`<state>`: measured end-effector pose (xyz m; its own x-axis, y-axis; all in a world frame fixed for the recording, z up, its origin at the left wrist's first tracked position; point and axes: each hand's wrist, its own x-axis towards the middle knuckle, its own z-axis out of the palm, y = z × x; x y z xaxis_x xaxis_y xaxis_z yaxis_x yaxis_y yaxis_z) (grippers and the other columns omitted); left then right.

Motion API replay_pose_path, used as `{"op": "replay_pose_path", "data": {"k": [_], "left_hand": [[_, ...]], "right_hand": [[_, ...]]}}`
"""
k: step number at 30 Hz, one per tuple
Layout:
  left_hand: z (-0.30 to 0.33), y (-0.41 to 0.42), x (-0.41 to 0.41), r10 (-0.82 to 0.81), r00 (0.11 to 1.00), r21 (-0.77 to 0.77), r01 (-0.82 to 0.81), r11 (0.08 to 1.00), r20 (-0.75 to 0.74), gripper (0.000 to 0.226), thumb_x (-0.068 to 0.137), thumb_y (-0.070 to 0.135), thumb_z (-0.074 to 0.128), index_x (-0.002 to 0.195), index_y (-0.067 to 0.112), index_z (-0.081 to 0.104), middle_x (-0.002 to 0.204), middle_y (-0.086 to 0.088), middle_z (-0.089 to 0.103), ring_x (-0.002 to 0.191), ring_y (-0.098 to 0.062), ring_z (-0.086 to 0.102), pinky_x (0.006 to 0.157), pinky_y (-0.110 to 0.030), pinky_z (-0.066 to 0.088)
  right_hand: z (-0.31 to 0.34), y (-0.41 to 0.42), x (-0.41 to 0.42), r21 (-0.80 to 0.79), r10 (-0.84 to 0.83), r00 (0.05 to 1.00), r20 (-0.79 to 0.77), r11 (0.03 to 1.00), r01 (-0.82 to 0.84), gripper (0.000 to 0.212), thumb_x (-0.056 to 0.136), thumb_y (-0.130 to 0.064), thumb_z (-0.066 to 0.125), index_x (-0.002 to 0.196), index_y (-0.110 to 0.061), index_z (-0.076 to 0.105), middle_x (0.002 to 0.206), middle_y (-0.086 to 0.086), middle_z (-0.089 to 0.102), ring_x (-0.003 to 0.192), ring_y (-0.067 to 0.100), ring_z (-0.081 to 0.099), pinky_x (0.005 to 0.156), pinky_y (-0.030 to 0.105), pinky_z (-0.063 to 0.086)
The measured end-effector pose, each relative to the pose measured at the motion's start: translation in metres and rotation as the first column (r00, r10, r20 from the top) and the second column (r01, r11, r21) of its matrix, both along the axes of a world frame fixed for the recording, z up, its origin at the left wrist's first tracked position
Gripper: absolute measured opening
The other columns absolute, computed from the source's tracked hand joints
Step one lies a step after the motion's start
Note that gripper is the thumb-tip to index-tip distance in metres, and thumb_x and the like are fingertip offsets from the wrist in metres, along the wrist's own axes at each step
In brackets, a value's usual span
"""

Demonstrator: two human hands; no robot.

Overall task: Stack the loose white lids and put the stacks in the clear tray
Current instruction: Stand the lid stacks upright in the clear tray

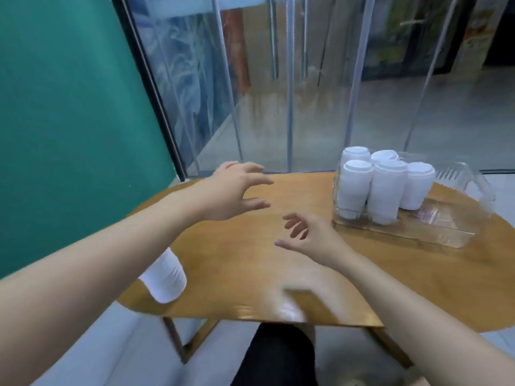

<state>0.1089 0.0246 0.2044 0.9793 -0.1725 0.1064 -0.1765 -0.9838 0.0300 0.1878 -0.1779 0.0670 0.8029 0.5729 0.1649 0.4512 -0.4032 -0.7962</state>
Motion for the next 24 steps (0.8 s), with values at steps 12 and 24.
{"op": "replay_pose_path", "data": {"k": [12, 24], "left_hand": [[-0.059, 0.142, -0.114, 0.453, 0.891, -0.254, -0.447, 0.858, -0.036, 0.052, 0.098, 0.053, 0.06, 0.145, 0.03, 0.057, 0.159, 0.0, 0.041, 0.148, -0.022, 0.034, 0.123, -0.042, 0.023], [-0.11, 0.172, -0.148, 0.591, 0.797, -0.495, -0.566, 0.659, -0.124, 0.055, 0.082, 0.057, 0.076, 0.13, 0.032, 0.066, 0.122, 0.008, 0.066, 0.114, -0.014, 0.059, 0.1, -0.039, 0.049]], "right_hand": [[-0.075, 0.143, -0.073, -0.13, 0.214, 0.933, -0.288, 0.957, -0.26, 0.087, 0.076, -0.043, 0.091, 0.149, -0.022, 0.048, 0.144, -0.008, 0.054, 0.131, 0.008, 0.052, 0.109, 0.031, 0.045], [-0.104, 0.241, -0.094, -0.202, 0.296, 0.952, -0.082, 0.93, -0.306, 0.064, 0.053, -0.061, 0.086, 0.107, -0.035, 0.063, 0.103, -0.019, 0.068, 0.103, 0.008, 0.061, 0.086, 0.042, 0.054]]}}
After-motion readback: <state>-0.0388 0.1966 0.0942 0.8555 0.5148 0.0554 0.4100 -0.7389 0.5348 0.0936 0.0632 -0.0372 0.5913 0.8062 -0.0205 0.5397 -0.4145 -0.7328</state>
